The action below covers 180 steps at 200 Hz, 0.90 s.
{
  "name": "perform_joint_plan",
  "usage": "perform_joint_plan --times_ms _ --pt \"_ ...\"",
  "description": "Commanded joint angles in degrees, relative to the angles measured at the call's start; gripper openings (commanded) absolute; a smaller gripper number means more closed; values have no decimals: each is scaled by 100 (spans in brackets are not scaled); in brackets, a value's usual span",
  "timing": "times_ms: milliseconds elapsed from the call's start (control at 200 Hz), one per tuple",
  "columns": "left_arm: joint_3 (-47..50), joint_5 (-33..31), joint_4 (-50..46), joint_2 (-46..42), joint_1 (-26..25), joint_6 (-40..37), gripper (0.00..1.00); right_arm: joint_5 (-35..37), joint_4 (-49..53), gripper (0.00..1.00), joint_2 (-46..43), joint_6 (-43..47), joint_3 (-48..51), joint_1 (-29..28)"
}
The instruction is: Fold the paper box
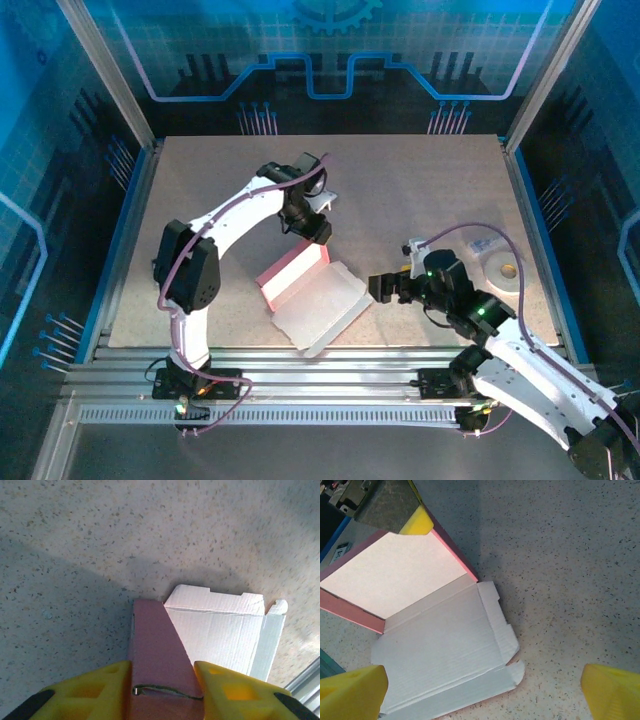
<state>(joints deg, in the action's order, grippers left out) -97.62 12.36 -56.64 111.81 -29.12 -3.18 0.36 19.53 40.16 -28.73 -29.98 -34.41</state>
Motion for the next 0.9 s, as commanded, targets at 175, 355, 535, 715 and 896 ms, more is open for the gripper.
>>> perform_joint_plan --times_ms 175,355,535,715,896 --pt "962 1215 1256 -979 812 1655 38 -603 534 97 95 -355 -109 701" --pt "2322 1846 2763 -1566 1453 3152 38 -1036 479 88 313 -428 -182 807" --pt "3624 2059 4199 -2096 1794 4340 38 -1122 345 81 613 -327 -197 790" --pt "4581 1936 4863 -2630 1947 4957 38 -1261 163 73 911 -193 -303 780" --pt "5624 1654 5557 -3204 2139 5816 37 -1327 56 64 1213 -180 -478 548"
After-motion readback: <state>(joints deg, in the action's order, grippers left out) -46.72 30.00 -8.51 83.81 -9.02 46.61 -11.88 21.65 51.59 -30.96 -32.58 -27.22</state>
